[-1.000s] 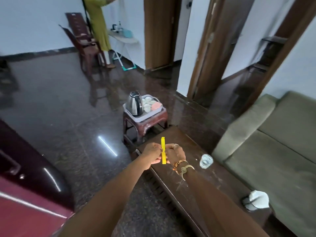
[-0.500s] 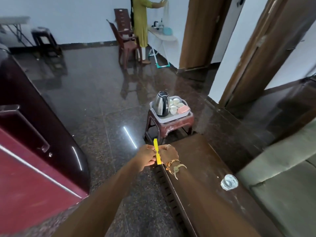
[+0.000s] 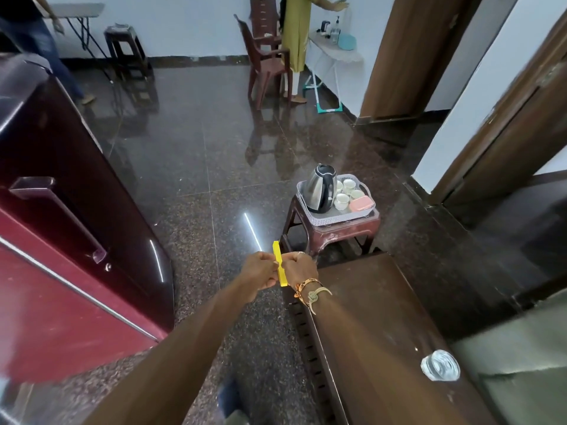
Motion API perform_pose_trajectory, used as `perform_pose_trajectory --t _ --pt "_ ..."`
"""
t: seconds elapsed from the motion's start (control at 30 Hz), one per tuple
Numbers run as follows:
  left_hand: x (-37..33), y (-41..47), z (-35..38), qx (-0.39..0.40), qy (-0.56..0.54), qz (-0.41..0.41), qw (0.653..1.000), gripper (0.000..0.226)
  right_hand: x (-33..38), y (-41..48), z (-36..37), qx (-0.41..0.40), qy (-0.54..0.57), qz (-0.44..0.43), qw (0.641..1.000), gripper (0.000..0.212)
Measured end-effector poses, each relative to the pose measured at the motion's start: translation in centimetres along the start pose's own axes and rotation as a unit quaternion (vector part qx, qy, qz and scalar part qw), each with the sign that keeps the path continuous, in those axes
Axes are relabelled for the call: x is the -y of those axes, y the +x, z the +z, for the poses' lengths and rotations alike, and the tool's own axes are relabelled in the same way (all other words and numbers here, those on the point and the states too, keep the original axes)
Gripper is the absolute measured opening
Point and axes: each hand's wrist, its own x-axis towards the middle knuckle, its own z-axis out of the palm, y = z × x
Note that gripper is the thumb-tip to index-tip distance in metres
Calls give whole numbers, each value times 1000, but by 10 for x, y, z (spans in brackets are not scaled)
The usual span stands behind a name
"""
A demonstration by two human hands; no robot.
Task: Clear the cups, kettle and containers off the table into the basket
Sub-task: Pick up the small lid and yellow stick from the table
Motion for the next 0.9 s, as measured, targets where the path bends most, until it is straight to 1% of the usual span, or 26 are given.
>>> perform_pose_trajectory --t 0.1,0.2,0.37,0.43,0.57,0.67,0.9 --pt "-6 27 -5 -1 -4 -15 1000 13 7 23 8 3 -4 11 1000 27" --pt "-24 59 -10 15 -15 -16 1000 17 23 50 11 0 1 22 1000 26" --pt "-74 99 -26 38 -14 -23 999 21 46 117 23 -13 9 35 999 25" --pt "-96 115 -31 46 -20 -24 998 19 50 148 27 -19 18 40 999 22" --pt "-127 141 -39 47 -37 -16 998 16 86 170 21 -27 41 33 998 23" --pt "-137 161 -42 50 -43 -22 998 17 106 178 20 -28 47 27 998 28" --pt "-142 227 -40 37 -4 -44 998 23 109 228 29 -28 50 48 997 25"
